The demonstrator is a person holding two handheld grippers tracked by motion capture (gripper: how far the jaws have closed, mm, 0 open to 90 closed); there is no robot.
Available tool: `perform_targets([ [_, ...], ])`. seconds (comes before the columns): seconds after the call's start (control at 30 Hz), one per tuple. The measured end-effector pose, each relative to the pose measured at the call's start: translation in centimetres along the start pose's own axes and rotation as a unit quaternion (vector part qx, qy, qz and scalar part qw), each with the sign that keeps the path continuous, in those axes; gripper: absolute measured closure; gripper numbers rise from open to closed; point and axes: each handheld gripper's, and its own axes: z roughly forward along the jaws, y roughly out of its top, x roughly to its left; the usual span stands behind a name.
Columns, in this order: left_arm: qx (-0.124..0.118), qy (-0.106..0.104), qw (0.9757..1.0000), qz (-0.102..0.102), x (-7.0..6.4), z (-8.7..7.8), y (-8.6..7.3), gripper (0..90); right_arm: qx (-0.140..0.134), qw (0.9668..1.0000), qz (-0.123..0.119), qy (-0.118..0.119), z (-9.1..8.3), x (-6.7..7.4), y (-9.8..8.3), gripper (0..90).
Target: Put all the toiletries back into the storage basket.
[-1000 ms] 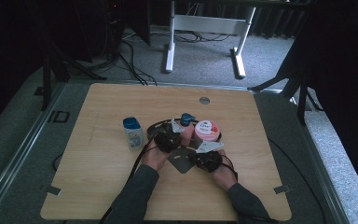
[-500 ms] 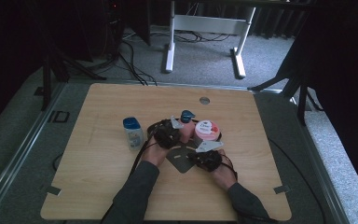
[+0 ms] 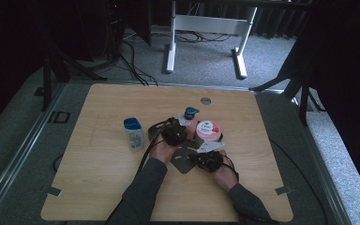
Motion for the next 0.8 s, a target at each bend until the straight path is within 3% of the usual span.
perform_targets([
  [0.23, 0.004, -0.005, 1.0000, 0.002, 0.1, 0.2, 0.3, 89.9, 0.000, 1.0000, 0.002, 0.010, -0.1, 0.0, 0.0, 90.0],
  [0.43, 0.007, 0.002, 1.0000, 0.000, 0.1, 0.0, 0.1, 87.5, 0.000, 0.9999, 0.003, 0.011, -0.1, 0.0, -0.1, 90.0],
  [0.8, -0.010, -0.005, 0.9999, 0.001, 0.7, -3.1, -1.9, 81.4, 0.000, 0.9999, 0.003, 0.011, -0.1, -0.1, -0.1, 90.0],
])
